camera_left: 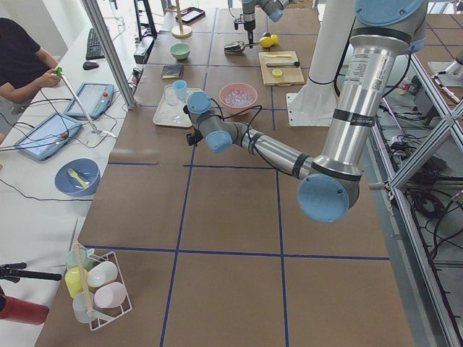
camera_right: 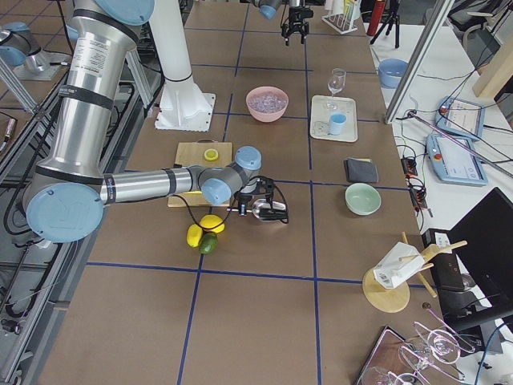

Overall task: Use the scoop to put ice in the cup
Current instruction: 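Grasp the metal scoop handle with the right gripper and lift it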

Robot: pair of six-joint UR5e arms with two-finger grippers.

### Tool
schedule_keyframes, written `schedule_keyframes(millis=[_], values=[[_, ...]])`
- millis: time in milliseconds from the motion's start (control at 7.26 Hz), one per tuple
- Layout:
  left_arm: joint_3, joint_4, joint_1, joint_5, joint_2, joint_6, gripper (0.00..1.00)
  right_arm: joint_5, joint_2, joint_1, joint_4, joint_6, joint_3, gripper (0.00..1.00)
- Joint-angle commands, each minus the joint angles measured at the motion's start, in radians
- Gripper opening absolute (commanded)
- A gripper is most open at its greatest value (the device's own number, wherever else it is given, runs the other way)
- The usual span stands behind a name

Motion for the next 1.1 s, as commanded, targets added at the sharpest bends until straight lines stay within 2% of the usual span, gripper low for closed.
schedule_keyframes(millis=[0, 138, 275, 551, 688, 964], values=[[-0.007, 0.0, 0.0, 0.0, -0.001, 0.0, 1.0, -0.009, -0.001, 0.058, 0.004, 0.001, 0.106, 0.0], [-0.015, 0.0, 0.0, 0.0, -0.004, -0.001, 1.0, 0.0, 0.005, 0.103, -0.013, -0.011, 0.158, 0.0], [-0.017, 0.0, 0.0, 0.0, -0.013, -0.007, 1.0, -0.01, 0.036, 0.093, -0.014, -0.041, 0.195, 0.0], [-0.015, 0.0, 0.0, 0.0, -0.022, -0.007, 1.0, -0.064, 0.102, 0.116, -0.016, -0.289, 0.206, 0.0], [-0.017, 0.0, 0.0, 0.0, -0.023, -0.007, 1.0, -0.081, 0.131, 0.113, -0.042, -0.34, 0.215, 0.0], [-0.017, 0.0, 0.0, -0.001, -0.023, -0.009, 1.0, -0.089, 0.305, 0.119, -0.271, -0.457, 0.229, 0.0]])
